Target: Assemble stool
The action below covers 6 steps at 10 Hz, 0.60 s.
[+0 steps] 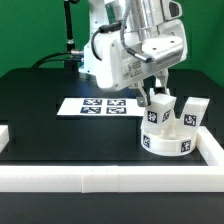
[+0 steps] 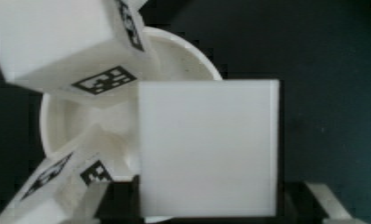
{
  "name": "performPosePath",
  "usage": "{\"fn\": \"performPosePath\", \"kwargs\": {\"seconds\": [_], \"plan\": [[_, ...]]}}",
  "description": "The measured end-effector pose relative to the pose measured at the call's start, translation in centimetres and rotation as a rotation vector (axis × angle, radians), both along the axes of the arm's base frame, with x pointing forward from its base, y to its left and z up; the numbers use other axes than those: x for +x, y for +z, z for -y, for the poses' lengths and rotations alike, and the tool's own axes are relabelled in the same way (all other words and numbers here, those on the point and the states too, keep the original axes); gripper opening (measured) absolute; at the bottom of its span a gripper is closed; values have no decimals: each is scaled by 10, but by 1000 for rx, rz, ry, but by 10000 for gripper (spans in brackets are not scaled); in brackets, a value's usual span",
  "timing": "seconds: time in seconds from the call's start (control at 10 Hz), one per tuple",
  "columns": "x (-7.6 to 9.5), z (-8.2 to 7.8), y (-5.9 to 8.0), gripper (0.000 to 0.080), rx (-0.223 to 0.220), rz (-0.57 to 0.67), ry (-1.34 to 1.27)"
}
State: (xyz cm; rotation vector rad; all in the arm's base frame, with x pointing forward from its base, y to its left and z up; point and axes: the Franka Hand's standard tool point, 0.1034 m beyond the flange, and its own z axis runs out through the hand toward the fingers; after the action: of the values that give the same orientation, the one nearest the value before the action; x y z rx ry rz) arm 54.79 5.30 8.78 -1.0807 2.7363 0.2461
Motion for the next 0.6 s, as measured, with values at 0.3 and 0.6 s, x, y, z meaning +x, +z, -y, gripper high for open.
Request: {"fn": "performPosePath", "kwargs": {"seconds": [0.3,0.6], "plan": [[2,-4,4,532,5,-1,133],[8,-15,26,638,27,46,284]]}}
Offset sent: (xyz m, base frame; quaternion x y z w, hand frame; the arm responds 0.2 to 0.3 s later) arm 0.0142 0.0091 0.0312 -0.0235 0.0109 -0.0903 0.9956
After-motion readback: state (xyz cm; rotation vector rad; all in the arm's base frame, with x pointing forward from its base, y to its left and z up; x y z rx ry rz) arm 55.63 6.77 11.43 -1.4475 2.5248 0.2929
